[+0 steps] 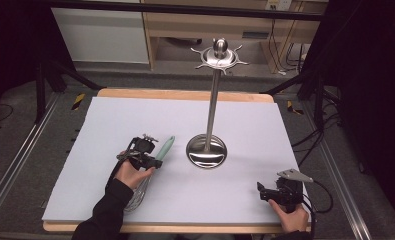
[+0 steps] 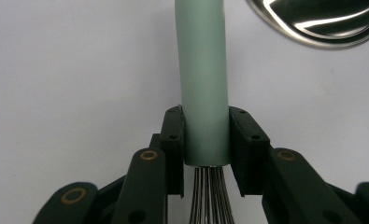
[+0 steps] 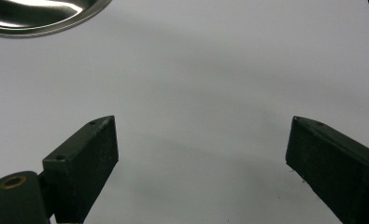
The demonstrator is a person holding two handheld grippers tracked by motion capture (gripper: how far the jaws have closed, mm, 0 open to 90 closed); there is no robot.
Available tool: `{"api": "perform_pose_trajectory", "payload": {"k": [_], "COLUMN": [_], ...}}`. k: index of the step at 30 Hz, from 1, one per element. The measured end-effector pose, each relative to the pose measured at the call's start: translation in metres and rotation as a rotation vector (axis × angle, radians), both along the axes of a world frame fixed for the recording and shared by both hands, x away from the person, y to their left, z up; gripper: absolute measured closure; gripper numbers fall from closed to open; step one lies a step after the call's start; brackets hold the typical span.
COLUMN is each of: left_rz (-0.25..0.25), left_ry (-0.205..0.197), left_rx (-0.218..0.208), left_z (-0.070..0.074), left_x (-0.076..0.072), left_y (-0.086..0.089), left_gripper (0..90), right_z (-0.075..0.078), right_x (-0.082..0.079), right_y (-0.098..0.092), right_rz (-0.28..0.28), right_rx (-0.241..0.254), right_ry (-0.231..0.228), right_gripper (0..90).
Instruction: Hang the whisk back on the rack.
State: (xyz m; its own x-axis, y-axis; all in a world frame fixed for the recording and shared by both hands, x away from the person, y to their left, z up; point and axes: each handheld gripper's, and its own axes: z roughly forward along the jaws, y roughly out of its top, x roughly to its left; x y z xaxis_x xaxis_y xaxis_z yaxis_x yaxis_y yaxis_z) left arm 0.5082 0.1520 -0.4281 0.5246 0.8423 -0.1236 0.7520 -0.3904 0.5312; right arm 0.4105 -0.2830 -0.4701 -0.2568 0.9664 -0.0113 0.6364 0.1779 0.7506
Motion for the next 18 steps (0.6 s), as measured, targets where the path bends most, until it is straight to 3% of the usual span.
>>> {"api": "perform_pose_trajectory", "payload": {"k": [18], "left_rz": [-0.037], "left_ry": [-0.117], "left_rx": [-0.086], "left_z": [0.027], "left_x": [-0.027], "left_y": [0.015], "left_gripper": [69.1], "right_z": [0.000], "right_x": [0.000], "right_y": [-0.001], "right_rz": [0.002], "right_rx": [0.000], "right_ry": [-0.004], "right_gripper": [9.7]}}
